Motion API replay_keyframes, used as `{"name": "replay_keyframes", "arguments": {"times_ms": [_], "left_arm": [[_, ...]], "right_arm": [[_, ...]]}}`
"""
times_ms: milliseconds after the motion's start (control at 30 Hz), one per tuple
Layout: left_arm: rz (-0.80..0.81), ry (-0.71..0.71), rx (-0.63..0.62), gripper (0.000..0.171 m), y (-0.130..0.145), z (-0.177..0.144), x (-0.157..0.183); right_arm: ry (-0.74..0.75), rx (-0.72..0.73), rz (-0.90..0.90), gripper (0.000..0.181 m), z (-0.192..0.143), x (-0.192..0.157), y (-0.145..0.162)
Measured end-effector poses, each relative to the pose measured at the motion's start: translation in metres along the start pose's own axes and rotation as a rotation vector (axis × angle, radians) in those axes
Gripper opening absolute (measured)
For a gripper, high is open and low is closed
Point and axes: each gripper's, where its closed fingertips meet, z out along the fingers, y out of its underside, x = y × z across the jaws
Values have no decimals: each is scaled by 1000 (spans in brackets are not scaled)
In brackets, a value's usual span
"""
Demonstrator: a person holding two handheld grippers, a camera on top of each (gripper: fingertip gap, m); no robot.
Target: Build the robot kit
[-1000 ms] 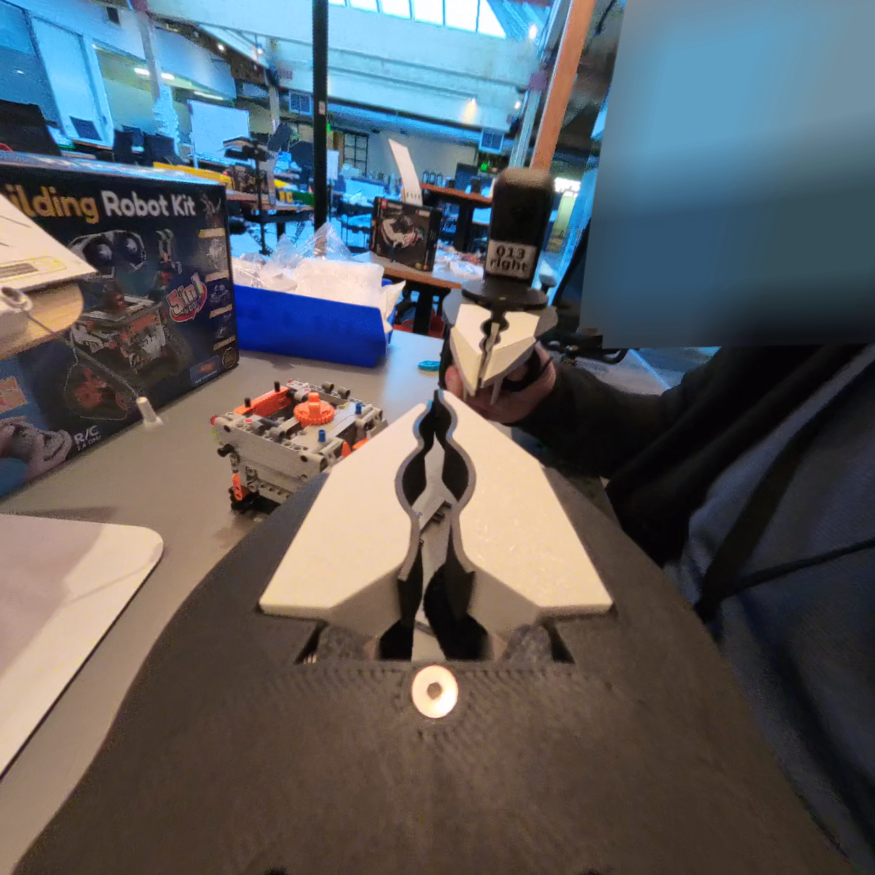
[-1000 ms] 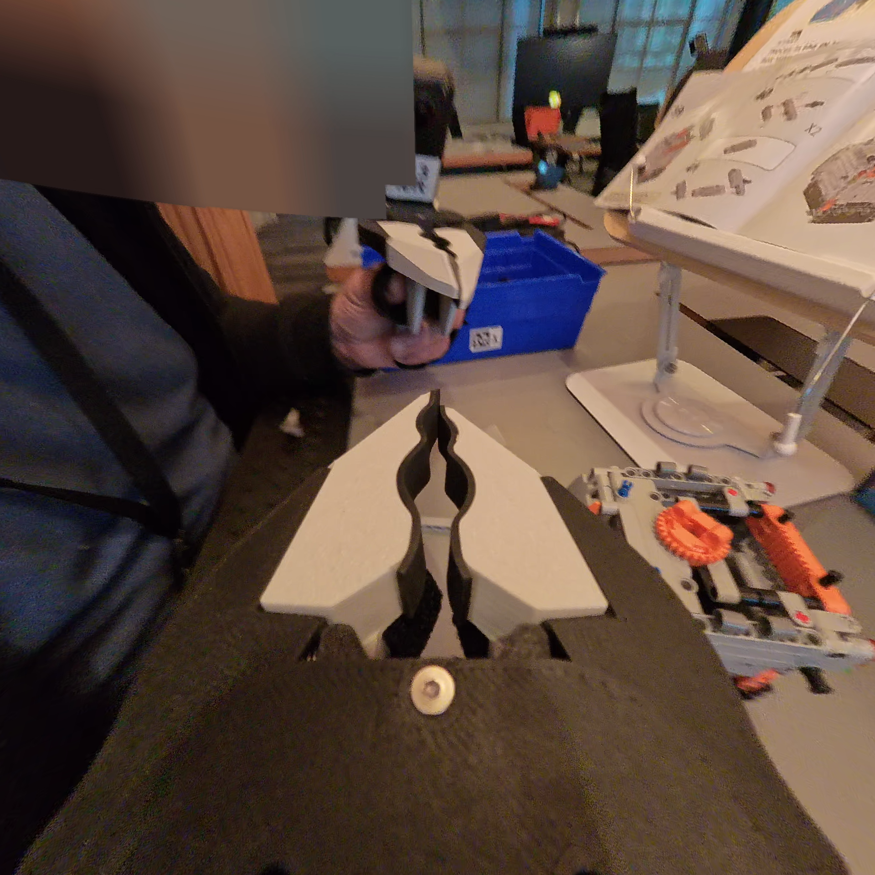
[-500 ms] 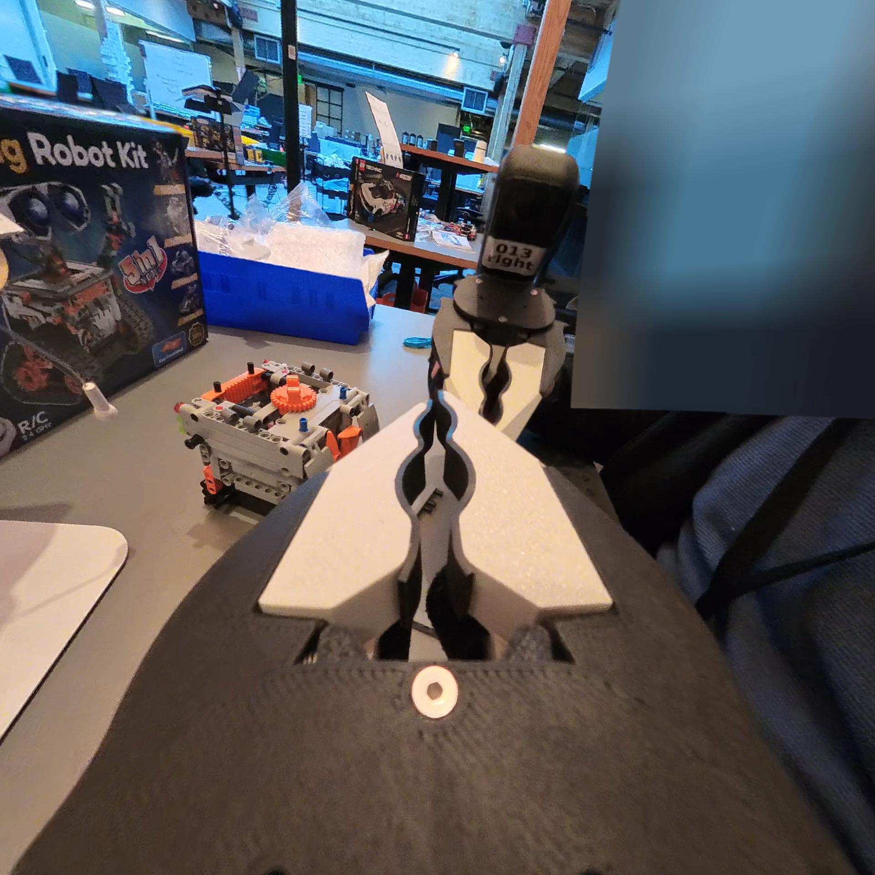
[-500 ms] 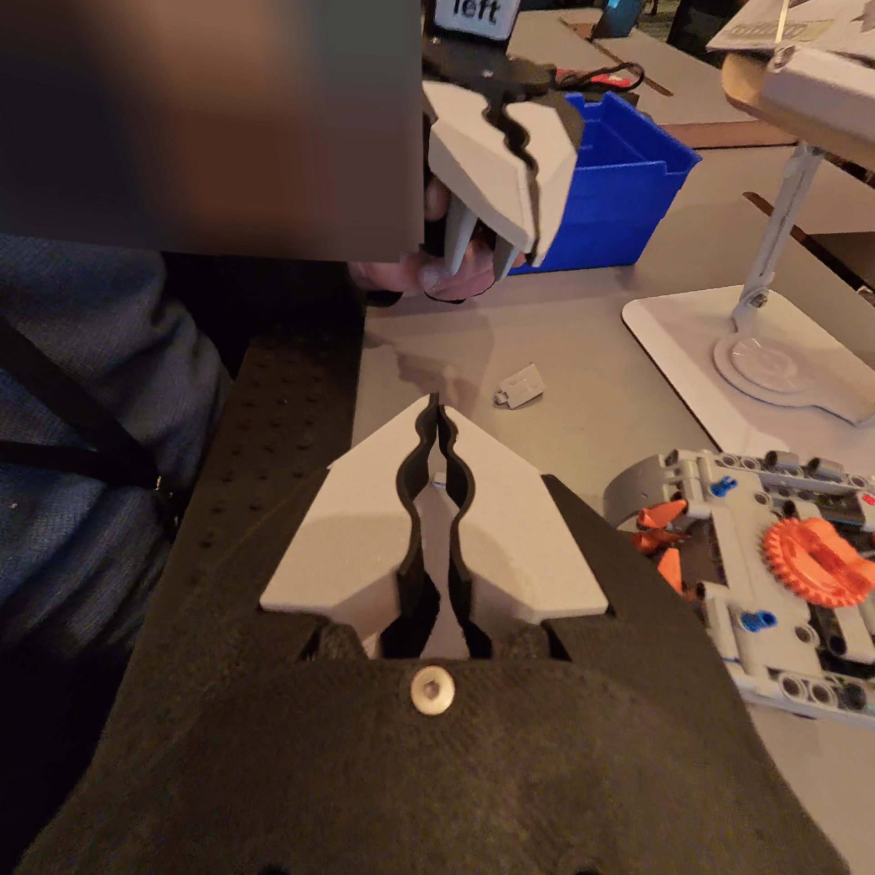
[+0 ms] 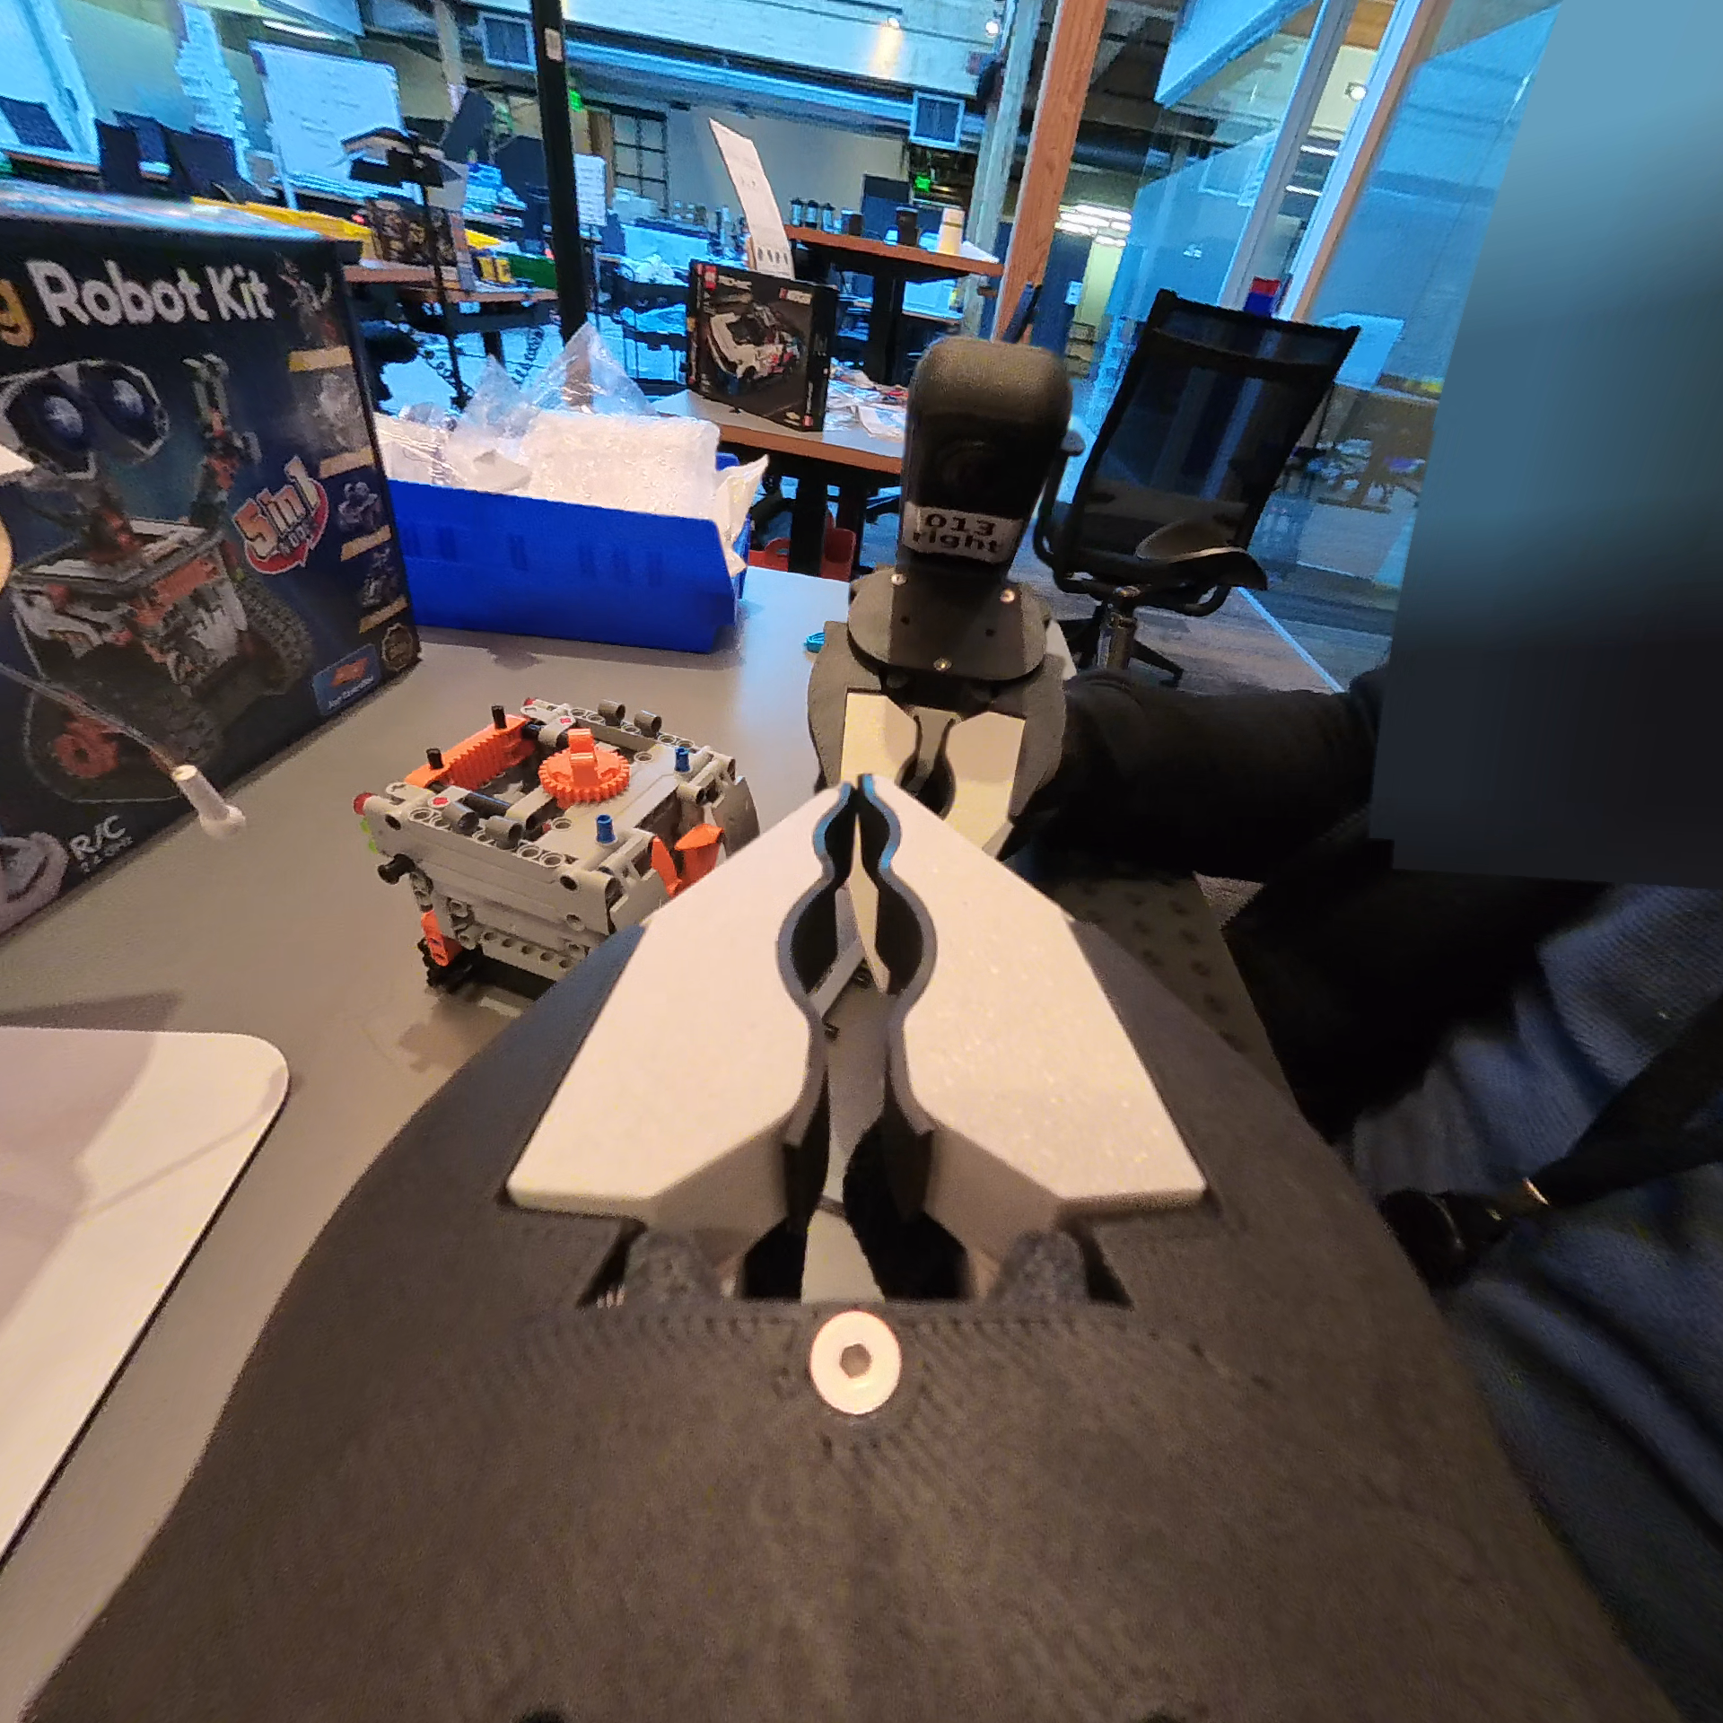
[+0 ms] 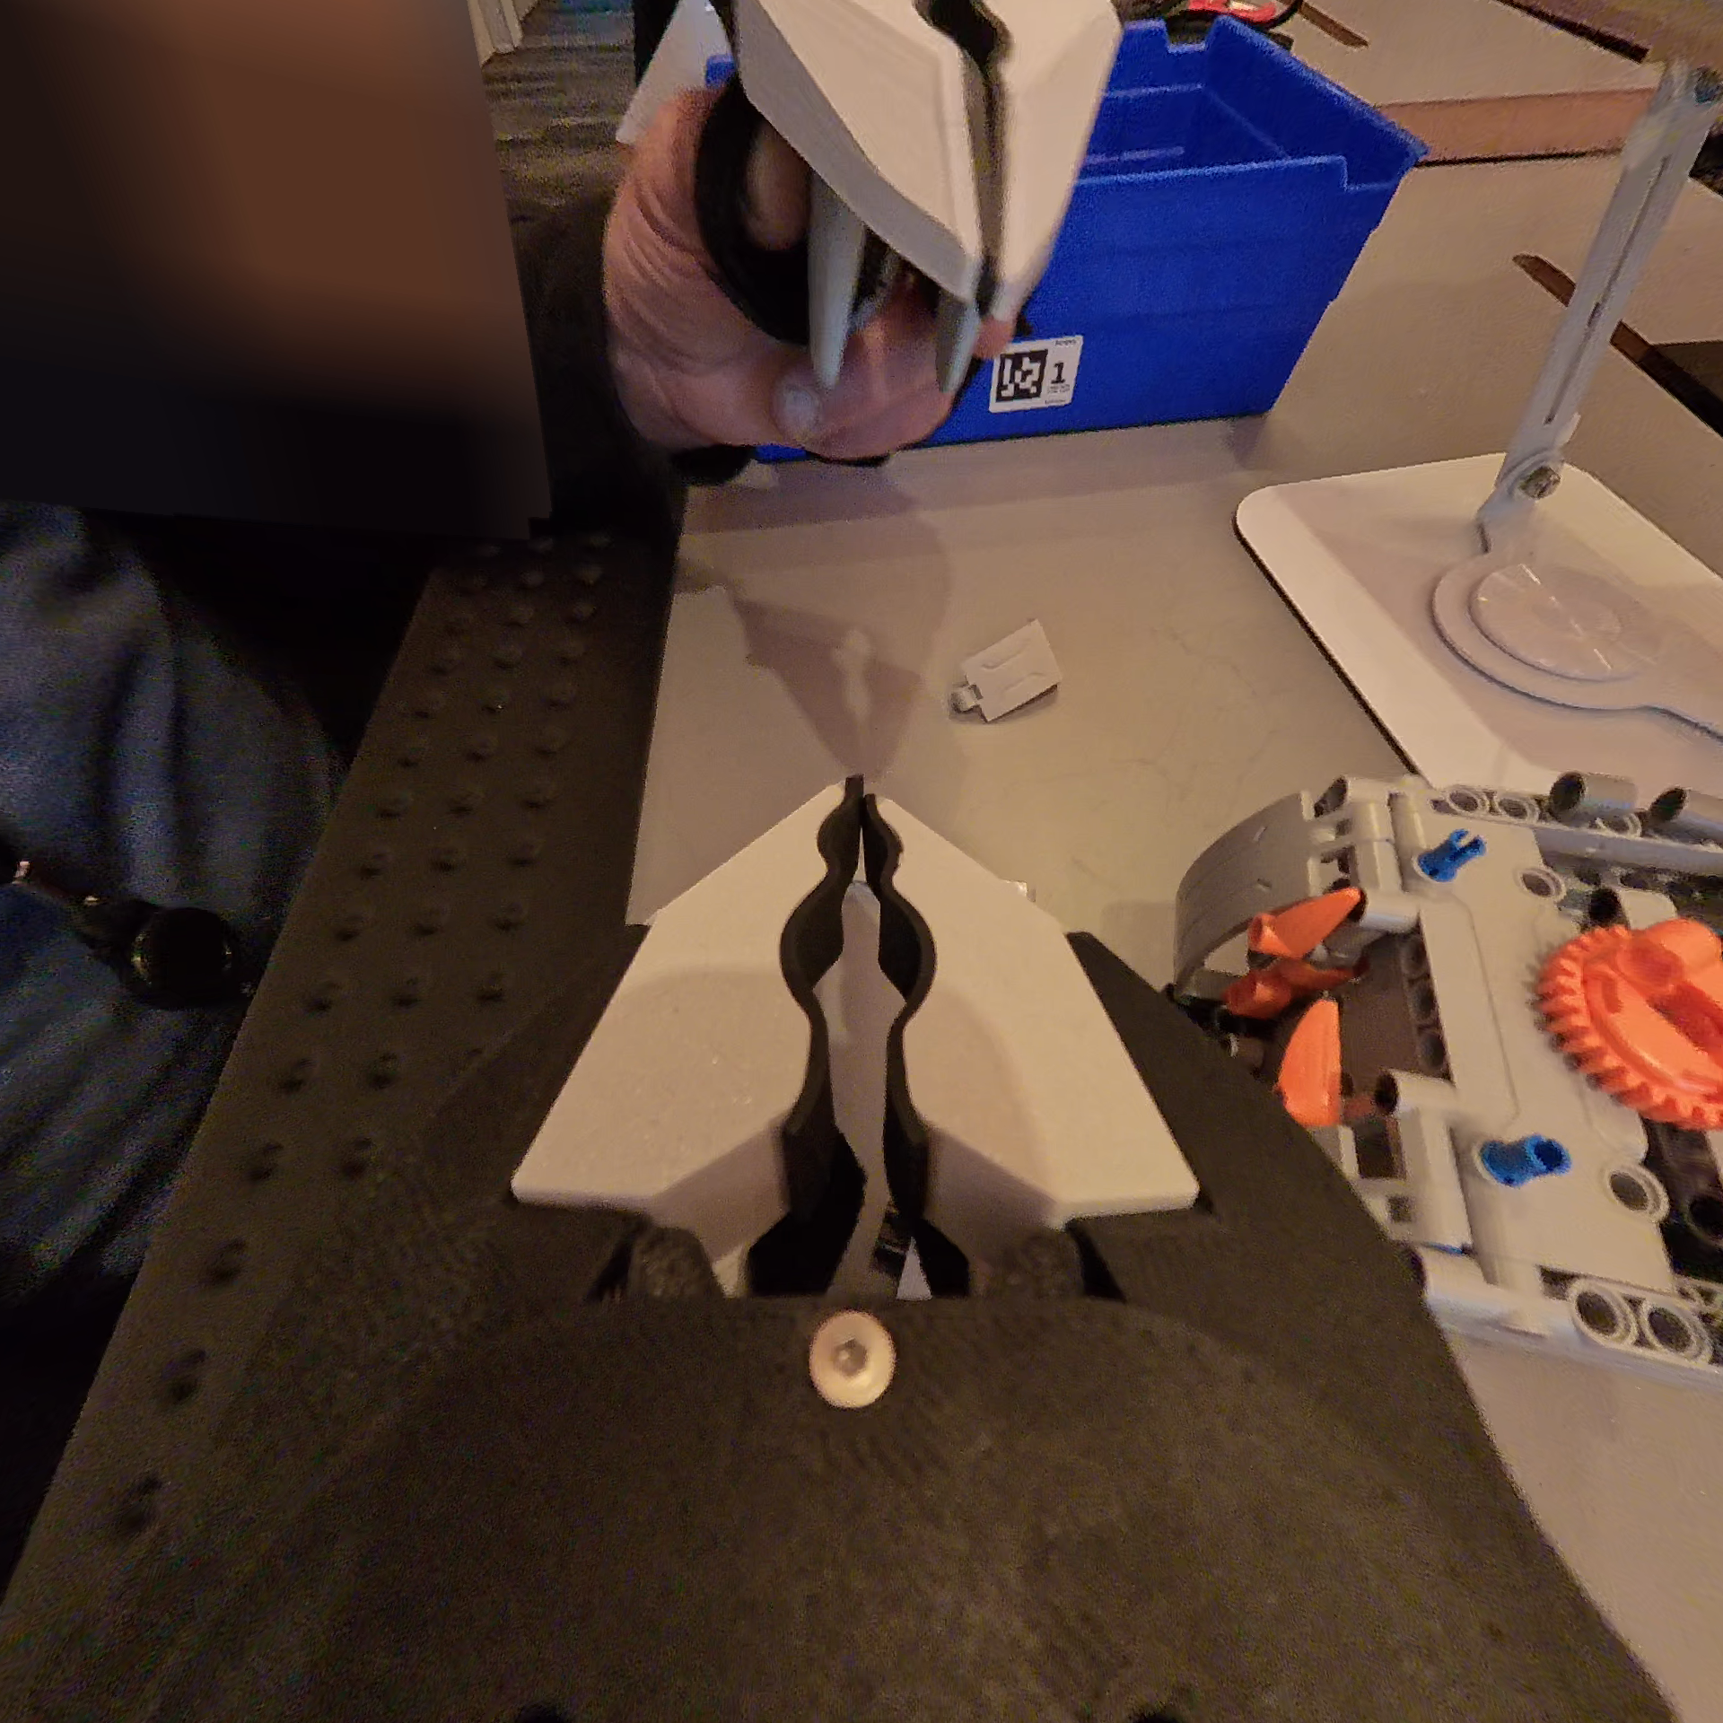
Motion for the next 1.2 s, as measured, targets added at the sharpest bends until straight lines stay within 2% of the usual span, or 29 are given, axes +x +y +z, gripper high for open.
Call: {"name": "replay_keyframes", "arguments": {"times_ms": [133,333,467,633,767,900,1000,1067,1100,1133,1200], "left_arm": [[-5,-37,-26,0,1,-11,10],[16,-170,-88,0,19,-40,36],[25,-318,-192,5,53,-58,30],[25,-416,-223,18,76,-70,34],[62,-495,-224,19,94,-77,32],[115,-535,-161,14,80,-84,36],[123,-589,-272,18,104,-93,36],[183,-654,-349,17,117,-104,34],[203,-662,-329,14,115,-106,36],[212,-671,-325,10,114,-106,35],[242,-706,-413,10,125,-103,29]], "right_arm": [[8,-4,16,0,-2,3,5],[19,-25,-4,0,4,0,8],[24,-55,-10,6,8,1,13],[25,-65,-15,16,12,-1,13],[51,-84,-52,23,13,-1,13],[144,-86,-146,20,7,-2,1],[137,-39,-197,18,2,-44,-23],[85,-12,-229,18,5,-96,-34],[48,-11,-254,18,10,-126,-35],[11,-22,-275,19,17,-156,-34],[-50,-56,-303,21,37,-208,-23]]}}
